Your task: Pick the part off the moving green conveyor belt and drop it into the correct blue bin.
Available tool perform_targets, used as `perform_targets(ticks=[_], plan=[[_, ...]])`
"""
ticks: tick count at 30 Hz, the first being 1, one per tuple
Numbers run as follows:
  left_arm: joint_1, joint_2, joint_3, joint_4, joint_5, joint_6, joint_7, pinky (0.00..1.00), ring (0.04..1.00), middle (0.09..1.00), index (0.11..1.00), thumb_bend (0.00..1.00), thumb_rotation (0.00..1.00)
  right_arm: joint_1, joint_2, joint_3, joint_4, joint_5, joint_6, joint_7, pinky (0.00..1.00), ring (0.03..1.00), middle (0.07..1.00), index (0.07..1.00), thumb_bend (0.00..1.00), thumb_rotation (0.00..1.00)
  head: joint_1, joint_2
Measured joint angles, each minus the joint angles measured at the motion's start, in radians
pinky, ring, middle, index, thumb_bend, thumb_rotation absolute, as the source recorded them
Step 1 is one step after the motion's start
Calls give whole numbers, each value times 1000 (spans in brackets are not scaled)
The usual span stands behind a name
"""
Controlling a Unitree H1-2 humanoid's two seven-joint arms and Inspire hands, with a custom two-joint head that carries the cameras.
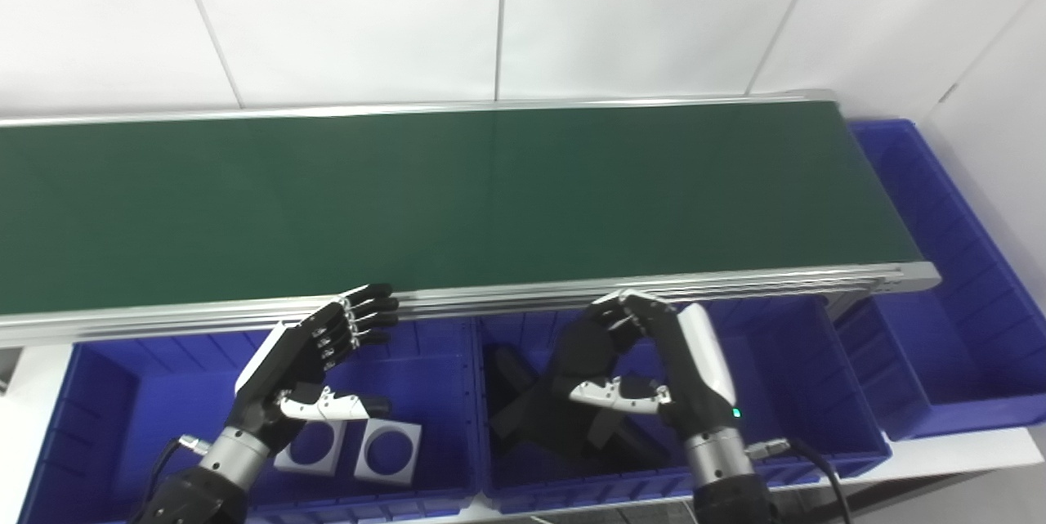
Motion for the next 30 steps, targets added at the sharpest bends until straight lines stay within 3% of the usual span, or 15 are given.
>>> perform_targets(ticks=[16, 30], plan=[[-1, 11, 7, -36, 0, 18, -18, 748, 781, 810, 817, 1000, 161, -132, 3, 42, 137, -22, 21, 35, 423, 426, 506, 503, 517, 0, 2, 14], [6, 28, 15, -37, -2, 36, -19, 750, 779, 802, 822, 1000, 158, -116, -24, 73, 204, -88, 21, 5, 398, 417, 505, 512, 515, 0, 5, 12]])
